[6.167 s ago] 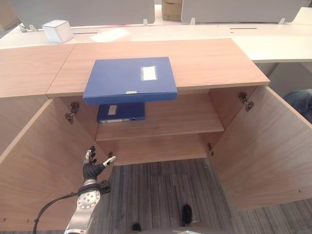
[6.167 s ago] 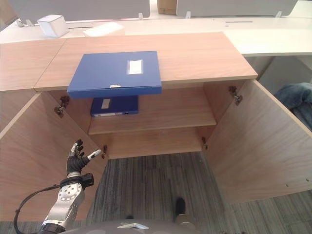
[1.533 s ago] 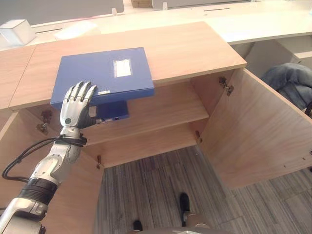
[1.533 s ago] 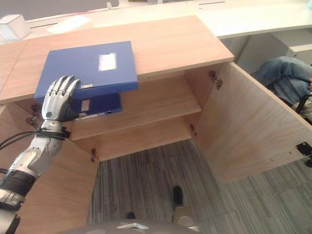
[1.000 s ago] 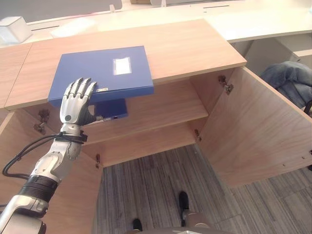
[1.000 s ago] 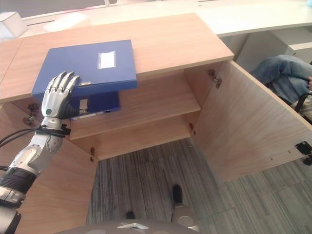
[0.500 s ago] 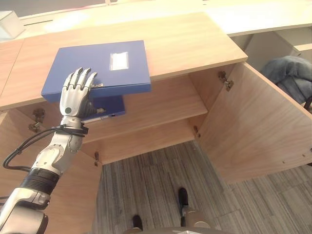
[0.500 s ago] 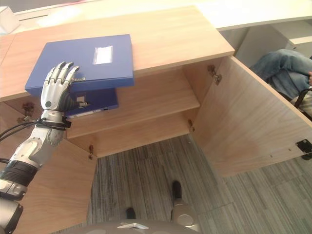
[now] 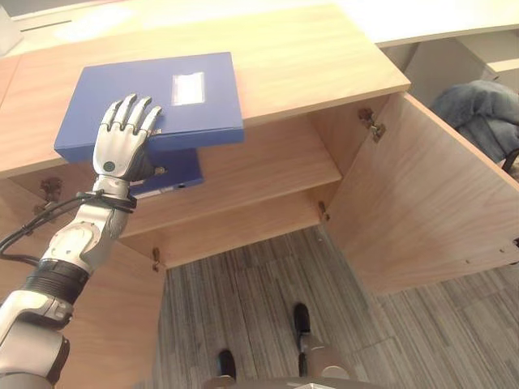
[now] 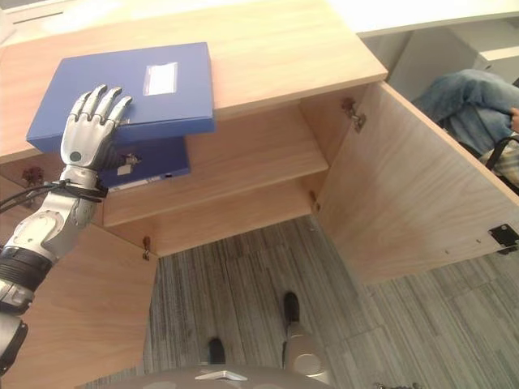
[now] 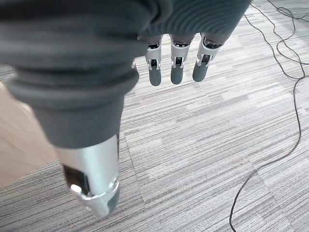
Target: Put the empty folder in the office cabinet
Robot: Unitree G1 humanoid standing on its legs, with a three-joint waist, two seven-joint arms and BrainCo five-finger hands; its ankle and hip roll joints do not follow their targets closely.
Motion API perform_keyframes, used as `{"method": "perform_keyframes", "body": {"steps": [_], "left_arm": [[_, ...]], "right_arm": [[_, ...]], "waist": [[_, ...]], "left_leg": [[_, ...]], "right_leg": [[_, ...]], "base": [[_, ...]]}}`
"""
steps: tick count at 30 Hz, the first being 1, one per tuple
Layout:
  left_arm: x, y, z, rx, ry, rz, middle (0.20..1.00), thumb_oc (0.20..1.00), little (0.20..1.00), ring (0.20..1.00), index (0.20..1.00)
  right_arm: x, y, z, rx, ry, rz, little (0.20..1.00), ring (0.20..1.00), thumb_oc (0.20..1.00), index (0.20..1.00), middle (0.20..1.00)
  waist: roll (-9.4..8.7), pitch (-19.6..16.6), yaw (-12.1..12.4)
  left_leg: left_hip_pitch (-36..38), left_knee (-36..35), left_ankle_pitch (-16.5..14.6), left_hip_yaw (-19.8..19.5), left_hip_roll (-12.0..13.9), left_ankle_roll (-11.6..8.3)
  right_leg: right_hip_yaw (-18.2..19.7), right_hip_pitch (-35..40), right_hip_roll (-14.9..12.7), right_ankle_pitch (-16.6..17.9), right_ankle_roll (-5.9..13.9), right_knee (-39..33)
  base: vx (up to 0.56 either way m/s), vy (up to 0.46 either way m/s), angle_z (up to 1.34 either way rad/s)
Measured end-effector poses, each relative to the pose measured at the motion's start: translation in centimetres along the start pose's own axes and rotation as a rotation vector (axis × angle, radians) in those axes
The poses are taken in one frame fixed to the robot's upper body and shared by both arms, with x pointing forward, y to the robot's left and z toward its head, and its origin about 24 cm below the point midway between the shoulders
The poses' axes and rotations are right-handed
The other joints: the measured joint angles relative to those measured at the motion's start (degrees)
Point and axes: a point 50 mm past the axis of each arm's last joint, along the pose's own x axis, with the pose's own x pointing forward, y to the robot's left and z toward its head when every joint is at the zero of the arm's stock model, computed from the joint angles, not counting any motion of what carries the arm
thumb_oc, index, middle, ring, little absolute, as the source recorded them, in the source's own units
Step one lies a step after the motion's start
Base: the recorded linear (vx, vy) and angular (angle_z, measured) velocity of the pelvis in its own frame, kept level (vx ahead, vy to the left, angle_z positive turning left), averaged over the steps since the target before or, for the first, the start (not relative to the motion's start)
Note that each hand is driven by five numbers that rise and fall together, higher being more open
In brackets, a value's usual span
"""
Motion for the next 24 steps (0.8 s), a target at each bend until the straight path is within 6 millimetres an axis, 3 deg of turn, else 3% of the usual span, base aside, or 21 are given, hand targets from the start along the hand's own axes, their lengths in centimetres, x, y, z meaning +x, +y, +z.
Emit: {"method": "perform_keyframes", "body": {"steps": [3, 4, 5, 6, 19, 24], "left_arm": [[0.7, 0.5, -0.1, 0.012, 0.001, 0.017, 1.0, 1.0, 1.0, 1.0, 1.0], [1.1, 0.6, 0.1, 0.014, -0.01, 0.024, 0.58, 0.58, 0.58, 0.58, 0.58], [1.1, 0.6, 0.1, 0.014, -0.01, 0.024, 0.58, 0.58, 0.58, 0.58, 0.58], [1.3, 0.8, 0.0, 0.016, -0.007, 0.03, 0.2, 0.2, 0.2, 0.2, 0.2], [2.8, 2.9, 1.0, 0.025, -0.053, 0.141, 0.2, 0.2, 0.2, 0.2, 0.2], [2.4, 2.6, 1.1, 0.012, -0.055, 0.123, 0.2, 0.2, 0.2, 0.2, 0.2]], "right_arm": [[0.0, -0.2, 0.4, 0.009, -0.01, -0.007, 1.0, 1.0, 1.0, 1.0, 1.0], [0.1, -0.5, 0.6, 0.009, -0.016, -0.012, 1.0, 1.0, 1.0, 1.0, 1.0], [0.1, -0.5, 0.6, 0.009, -0.016, -0.012, 1.0, 1.0, 1.0, 1.0, 1.0], [0.1, -0.7, 0.9, 0.009, -0.025, -0.02, 1.0, 1.0, 1.0, 1.0, 1.0], [0.1, -0.8, 1.3, 0.016, -0.042, -0.03, 1.0, 1.0, 1.0, 1.0, 1.0], [0.1, -0.8, 1.5, 0.016, -0.045, -0.029, 1.0, 1.0, 1.0, 1.0, 1.0]], "waist": [[0.01, 0.0, -0.1], [0.02, 0.0, -0.2], [0.02, 0.0, -0.2], [0.01, 0.0, -0.4], [0.02, 0.0, -0.2], [0.11, 0.1, -0.2]], "left_leg": [[-0.8, 0.0, 0.2, 0.0, 0.0, -0.07], [-0.9, 0.0, 0.2, 0.1, 0.1, -0.09], [-0.9, 0.0, 0.2, 0.1, 0.1, -0.09], [-1.2, 0.0, 0.2, 0.2, 0.0, -0.13], [-0.8, 0.0, 0.3, 0.5, 0.0, -0.2], [1.3, 0.0, 0.3, 0.5, 0.1, -0.2]], "right_leg": [[0.0, -0.8, 0.1, 0.3, -0.27, 0.0], [0.0, -1.0, 0.1, 0.5, -0.46, 0.0], [0.0, -1.0, 0.1, 0.5, -0.46, 0.0], [0.1, -1.5, 0.1, 0.5, -0.4, 0.0], [0.2, -1.2, 0.1, 0.4, -0.25, 0.0], [0.2, 1.0, 0.0, 0.4, -0.24, 0.0]], "base": [[-0.02, 0.001, -0.01], [-0.01, -0.002, -0.04], [-0.03, 0.002, -0.04], [0.0, 0.0, 0.0], [-0.03, -0.002, -0.01], [-0.01, 0.001, -0.01]]}}
